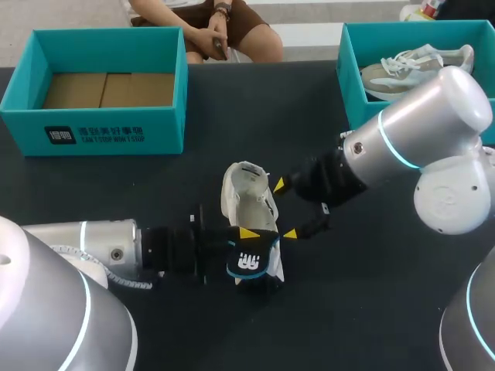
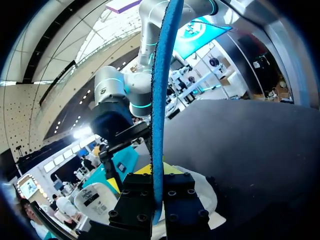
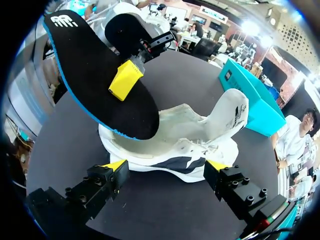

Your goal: Take the shoe out of the shoebox, open the shoe tongue, remove and reinsert the insole, then place the shoe into the shoebox

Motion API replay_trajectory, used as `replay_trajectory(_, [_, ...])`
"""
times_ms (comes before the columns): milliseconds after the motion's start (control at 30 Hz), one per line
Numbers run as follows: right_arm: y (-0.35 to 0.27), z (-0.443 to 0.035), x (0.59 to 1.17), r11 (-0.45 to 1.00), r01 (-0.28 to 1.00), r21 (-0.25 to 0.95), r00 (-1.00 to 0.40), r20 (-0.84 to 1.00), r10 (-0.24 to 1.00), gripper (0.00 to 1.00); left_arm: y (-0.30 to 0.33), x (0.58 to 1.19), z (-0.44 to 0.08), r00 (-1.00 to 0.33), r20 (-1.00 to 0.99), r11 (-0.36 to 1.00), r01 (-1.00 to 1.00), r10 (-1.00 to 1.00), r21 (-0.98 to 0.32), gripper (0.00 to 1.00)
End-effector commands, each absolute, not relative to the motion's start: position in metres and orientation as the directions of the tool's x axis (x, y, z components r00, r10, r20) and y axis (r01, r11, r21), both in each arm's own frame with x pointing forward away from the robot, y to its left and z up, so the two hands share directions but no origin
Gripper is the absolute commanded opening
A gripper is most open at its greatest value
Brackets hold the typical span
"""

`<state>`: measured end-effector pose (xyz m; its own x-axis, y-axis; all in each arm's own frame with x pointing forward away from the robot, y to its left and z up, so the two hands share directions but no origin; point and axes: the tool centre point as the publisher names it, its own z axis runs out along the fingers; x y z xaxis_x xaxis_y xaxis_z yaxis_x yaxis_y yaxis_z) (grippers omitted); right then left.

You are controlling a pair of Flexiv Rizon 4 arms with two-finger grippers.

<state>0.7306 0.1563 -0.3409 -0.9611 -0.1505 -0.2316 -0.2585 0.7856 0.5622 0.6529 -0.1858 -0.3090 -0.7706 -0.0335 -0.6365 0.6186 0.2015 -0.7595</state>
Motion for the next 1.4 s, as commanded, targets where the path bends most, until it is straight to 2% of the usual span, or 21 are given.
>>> replay_trajectory(33, [0.157,-0.341,0.73,0.785,-0.259,0.562,-0.961,-0.233,-0.15,1.0,-0.195,0.661,-0.316,-0.768,-0.64,0.209,0.621,-0.034,-0.756,0.0])
replay_trajectory(1133, [0.157,-0.341,0.73,0.785,-0.259,0.562,-0.961,-0.233,-0.15,1.0,-0.193,0.695,-0.347,-0.756,-0.653,0.295,0.614,-0.049,-0.732,0.0])
replay_trajectory(1167, [0.157,-0.341,0.73,0.785,-0.259,0.562,-0.961,-0.233,-0.15,1.0,-0.192,0.695,-0.344,-0.756,-0.652,0.292,0.613,-0.053,-0.734,0.09])
replay_trajectory(1400, [0.157,-0.341,0.73,0.785,-0.259,0.562,-0.961,-0.233,-0.15,1.0,-0.193,0.693,-0.335,-0.75,-0.658,0.28,0.62,-0.063,-0.733,0.34])
